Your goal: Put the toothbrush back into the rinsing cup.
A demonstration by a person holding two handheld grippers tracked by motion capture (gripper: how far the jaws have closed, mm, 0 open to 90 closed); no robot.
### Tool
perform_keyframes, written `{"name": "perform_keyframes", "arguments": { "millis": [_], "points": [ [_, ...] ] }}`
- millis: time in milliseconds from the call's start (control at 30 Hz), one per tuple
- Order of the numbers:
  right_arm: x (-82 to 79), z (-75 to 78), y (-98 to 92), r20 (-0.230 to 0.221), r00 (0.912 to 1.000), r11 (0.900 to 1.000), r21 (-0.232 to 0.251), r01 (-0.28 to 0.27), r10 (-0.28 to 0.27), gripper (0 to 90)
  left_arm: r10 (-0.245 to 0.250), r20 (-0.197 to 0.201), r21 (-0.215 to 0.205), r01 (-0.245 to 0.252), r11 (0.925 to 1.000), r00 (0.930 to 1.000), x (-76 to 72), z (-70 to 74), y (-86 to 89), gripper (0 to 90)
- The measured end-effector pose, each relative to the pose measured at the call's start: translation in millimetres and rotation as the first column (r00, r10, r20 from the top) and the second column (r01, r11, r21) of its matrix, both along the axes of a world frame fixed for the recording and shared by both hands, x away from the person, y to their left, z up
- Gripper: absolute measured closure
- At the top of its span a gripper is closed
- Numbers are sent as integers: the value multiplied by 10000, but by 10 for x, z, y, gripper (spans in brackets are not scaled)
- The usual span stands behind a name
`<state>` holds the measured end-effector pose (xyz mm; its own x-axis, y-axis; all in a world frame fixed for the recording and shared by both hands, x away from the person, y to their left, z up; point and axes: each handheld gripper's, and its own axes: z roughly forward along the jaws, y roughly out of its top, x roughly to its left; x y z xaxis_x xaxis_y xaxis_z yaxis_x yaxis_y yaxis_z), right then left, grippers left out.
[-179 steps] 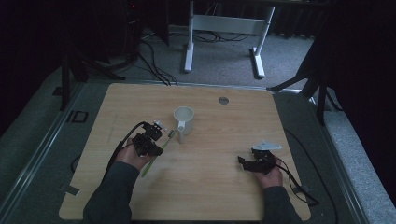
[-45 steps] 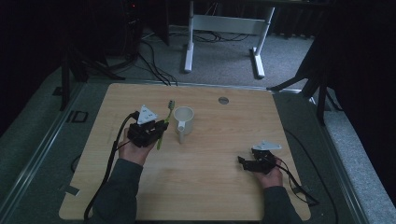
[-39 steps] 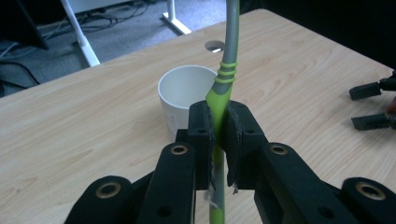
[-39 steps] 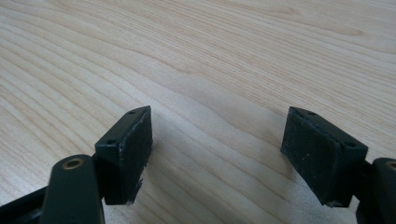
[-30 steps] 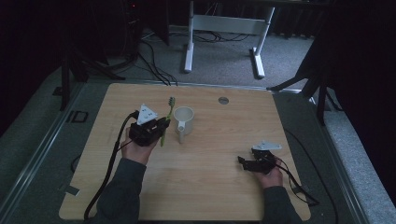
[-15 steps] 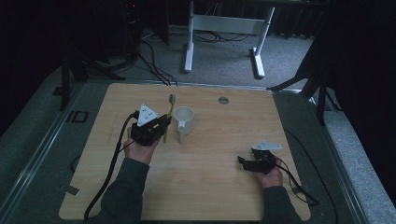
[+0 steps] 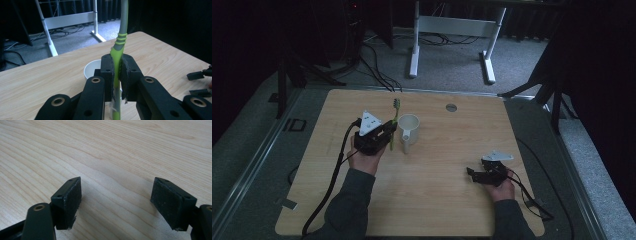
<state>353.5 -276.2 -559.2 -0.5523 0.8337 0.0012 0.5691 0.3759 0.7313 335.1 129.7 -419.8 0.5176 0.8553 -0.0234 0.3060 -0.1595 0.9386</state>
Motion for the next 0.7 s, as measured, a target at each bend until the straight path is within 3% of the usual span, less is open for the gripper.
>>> {"name": "perform_keyframes", "arguments": {
  "millis": [700],
  "points": [
    [0,0,-1,4,10000,10000,-17,-12,12,242,-21,496,-609,51,9981,9988,49,21,-19,819]
  ]
}}
